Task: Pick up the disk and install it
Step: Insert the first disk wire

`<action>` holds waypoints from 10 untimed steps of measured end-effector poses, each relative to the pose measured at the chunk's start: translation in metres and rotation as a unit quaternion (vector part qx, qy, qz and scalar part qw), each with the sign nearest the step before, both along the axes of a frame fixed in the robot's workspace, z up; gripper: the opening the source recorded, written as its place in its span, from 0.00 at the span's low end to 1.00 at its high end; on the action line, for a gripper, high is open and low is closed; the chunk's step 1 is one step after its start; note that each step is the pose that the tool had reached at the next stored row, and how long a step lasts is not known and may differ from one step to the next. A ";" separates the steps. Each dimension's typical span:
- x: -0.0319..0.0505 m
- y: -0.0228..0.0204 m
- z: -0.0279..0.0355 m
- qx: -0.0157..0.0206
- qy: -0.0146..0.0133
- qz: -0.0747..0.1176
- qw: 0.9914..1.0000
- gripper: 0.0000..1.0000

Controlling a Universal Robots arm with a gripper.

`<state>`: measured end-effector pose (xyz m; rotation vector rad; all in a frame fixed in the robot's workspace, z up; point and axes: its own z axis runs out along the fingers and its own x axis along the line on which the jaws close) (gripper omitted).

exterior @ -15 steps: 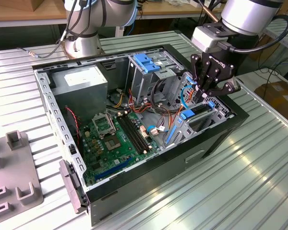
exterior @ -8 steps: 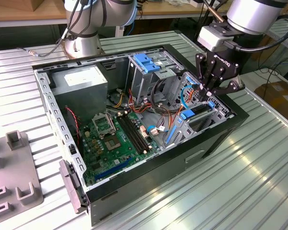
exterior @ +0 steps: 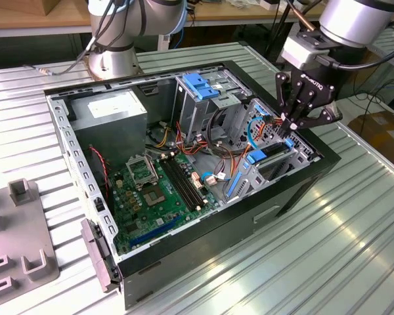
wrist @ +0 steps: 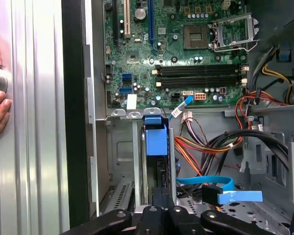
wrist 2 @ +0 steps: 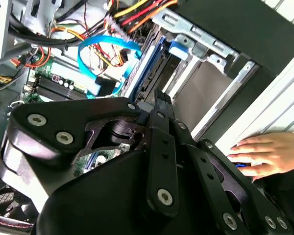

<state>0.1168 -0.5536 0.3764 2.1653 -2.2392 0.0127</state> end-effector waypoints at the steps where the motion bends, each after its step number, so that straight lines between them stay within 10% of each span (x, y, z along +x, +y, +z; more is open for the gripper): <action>1: 0.0021 0.0000 -0.0001 0.000 0.000 0.000 1.000 0.11; 6: 0.0123 0.0001 -0.0003 0.000 -0.002 0.021 1.000 0.11; 10: 0.0126 0.0000 -0.0004 0.000 -0.001 0.075 0.997 0.11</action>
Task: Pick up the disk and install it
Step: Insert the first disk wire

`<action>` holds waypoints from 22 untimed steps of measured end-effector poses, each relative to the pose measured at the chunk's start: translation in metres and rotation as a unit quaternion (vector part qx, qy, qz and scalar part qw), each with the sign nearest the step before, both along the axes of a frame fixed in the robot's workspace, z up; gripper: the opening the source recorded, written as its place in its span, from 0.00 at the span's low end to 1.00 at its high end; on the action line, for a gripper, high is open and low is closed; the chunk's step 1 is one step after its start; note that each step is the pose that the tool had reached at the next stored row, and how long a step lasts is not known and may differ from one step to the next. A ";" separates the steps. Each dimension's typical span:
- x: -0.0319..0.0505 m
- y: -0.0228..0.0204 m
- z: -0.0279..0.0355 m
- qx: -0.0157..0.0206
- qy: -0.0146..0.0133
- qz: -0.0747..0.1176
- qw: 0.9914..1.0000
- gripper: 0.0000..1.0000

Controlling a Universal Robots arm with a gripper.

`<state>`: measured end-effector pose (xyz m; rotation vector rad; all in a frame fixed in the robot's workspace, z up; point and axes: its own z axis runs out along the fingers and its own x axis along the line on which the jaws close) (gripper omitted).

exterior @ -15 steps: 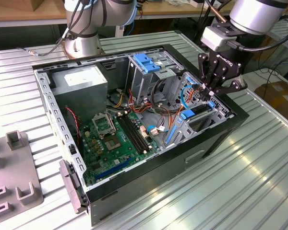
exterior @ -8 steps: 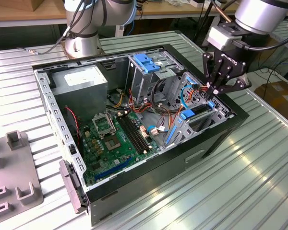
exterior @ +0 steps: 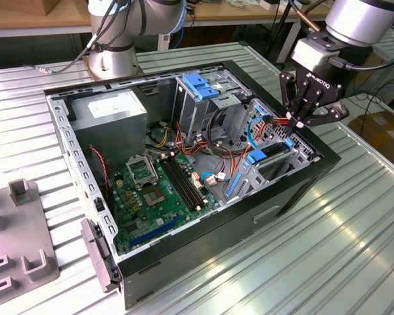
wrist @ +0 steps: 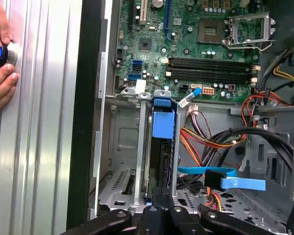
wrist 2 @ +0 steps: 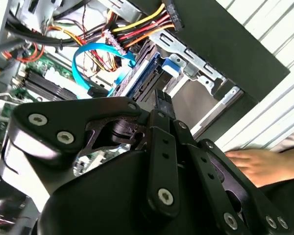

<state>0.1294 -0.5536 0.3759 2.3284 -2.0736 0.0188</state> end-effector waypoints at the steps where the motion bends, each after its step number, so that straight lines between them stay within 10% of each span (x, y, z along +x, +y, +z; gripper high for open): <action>1: 0.0000 0.0000 0.0000 0.000 0.000 0.008 1.000 0.11; 5: 0.0000 0.0000 -0.0001 0.000 0.000 0.055 0.999 0.11; 9: 0.0000 0.0000 -0.0003 0.000 0.000 0.108 0.994 0.11; 22: 0.0001 0.0000 -0.0006 0.000 0.000 0.230 0.973 0.11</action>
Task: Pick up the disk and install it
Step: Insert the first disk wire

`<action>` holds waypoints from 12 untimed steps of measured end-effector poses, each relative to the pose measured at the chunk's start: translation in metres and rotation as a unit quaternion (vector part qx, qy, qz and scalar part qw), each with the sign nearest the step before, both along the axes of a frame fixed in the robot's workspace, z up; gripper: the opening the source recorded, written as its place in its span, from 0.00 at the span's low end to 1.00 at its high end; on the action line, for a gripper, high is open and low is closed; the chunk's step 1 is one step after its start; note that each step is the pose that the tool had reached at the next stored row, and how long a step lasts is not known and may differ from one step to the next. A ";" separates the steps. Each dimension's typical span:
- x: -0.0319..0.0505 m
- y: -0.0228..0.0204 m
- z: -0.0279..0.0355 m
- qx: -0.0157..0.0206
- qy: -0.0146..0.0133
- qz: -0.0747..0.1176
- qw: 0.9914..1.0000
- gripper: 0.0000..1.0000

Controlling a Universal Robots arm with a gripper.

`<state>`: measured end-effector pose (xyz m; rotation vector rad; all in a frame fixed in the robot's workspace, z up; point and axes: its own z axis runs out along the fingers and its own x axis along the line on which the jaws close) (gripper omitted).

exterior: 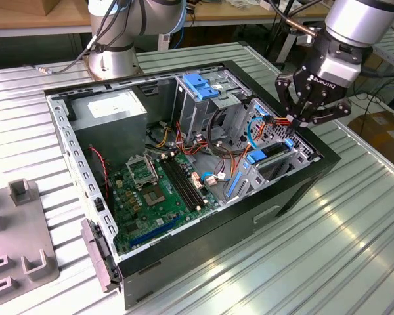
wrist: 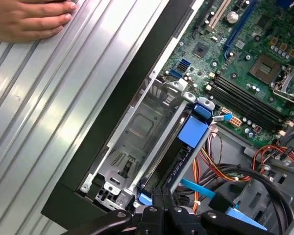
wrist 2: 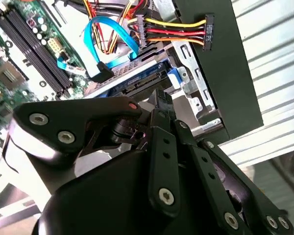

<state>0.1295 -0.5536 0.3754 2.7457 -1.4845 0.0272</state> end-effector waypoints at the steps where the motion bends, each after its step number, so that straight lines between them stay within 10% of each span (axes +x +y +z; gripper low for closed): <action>1: 0.0000 0.0000 0.0000 0.000 0.000 0.008 1.000 0.11; 12: 0.0022 0.0000 -0.0003 0.000 0.000 0.089 0.996 0.11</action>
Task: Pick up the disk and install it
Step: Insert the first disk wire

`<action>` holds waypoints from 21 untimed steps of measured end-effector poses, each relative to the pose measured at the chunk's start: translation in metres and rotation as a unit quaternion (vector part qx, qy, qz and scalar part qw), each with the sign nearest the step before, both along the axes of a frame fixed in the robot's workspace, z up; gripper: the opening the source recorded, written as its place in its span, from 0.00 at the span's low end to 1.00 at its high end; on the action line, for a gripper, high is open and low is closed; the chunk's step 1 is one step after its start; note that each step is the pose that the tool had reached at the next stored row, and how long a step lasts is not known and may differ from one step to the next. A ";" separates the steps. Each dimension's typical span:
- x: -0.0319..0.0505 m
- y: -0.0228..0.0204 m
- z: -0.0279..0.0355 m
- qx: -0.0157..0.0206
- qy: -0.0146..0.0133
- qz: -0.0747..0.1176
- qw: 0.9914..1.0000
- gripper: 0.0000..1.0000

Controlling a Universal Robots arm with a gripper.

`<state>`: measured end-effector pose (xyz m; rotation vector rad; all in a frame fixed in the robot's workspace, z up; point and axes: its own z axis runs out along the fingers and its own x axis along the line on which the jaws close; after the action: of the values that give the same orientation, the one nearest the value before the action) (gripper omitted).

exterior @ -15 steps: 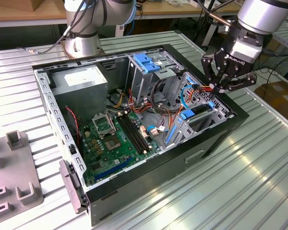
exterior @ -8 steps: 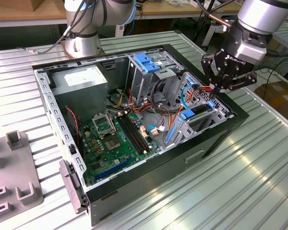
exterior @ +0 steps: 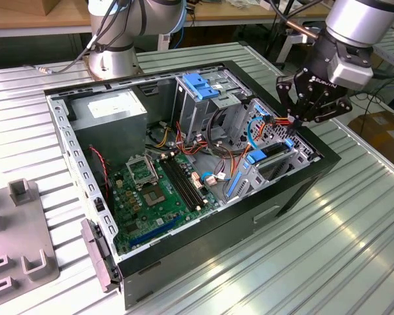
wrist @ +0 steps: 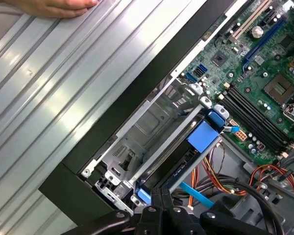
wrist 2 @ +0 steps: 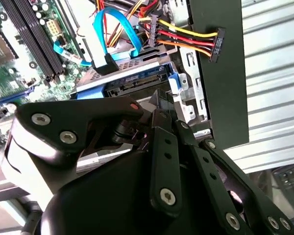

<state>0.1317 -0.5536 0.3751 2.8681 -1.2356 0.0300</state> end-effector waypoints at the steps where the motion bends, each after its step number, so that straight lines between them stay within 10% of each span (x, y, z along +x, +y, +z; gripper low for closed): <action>1: 0.0002 0.0000 0.0000 0.000 0.000 0.003 1.000 0.11; 10: 0.0113 0.0040 0.0003 0.000 0.000 0.025 1.000 0.11; 15: 0.0116 0.0040 0.0002 0.002 -0.004 0.063 0.998 0.11; 16: 0.0116 0.0041 0.0002 0.002 -0.007 0.067 0.998 0.11; 18: 0.0118 0.0040 0.0003 0.001 -0.026 0.075 0.997 0.11; 21: 0.0123 0.0040 0.0003 0.000 -0.041 0.082 0.996 0.11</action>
<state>0.1440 -0.5496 0.3754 2.9887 -1.0069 0.1506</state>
